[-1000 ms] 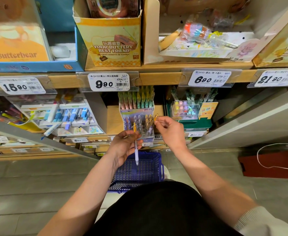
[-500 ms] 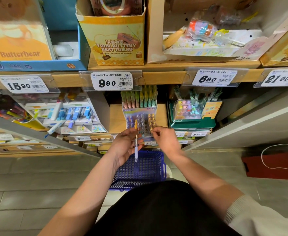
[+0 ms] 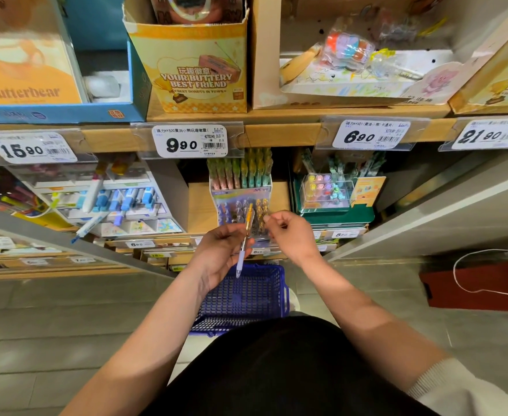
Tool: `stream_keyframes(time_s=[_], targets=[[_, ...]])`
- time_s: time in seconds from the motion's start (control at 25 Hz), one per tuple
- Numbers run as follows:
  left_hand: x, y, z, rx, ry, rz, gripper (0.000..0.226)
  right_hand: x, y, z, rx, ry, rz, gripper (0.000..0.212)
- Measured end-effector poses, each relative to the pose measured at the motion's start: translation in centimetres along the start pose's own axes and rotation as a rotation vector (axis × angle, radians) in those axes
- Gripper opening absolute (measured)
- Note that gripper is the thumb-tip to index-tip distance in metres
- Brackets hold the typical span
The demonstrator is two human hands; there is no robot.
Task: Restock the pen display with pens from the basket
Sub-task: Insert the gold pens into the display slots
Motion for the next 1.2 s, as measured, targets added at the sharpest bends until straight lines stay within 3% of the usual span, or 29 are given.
stream_keyframes(time_s=[0.08,0.24,0.48,0.68,1.2], targets=[[0.1,-0.2,0.4,-0.005,-0.002,0.004,0.016,-1.2,0.6,0.0,-0.052,-0.172,0.041,0.013],[0.4,-0.1,1.7,-0.071,-0.041,0.023,0.016,-2.9,1.3,1.0,-0.177,-0.273,0.093,0.014],[1.0,-0.2,2.1,-0.110,0.000,0.008,0.017,-3.8,0.9,-2.6,-0.030,-0.475,0.030,0.012],[0.6,0.0,1.1,-0.086,0.043,-0.012,0.027,-3.1,-0.3,-7.2,0.203,-0.284,-0.128,0.011],[0.4,0.2,-0.4,-0.029,0.107,-0.040,0.027,1.0,-0.9,-1.6,0.097,0.129,-0.261,0.016]])
Point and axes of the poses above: each hand's wrist, its own y-axis away from the middle knuckle, its own z-axis out of the palm, x = y × z, the point moved 8 cm from there along -y, towards the middle knuckle, and after that the axes turned 11 degrees about -y, right-handed, at the moved point
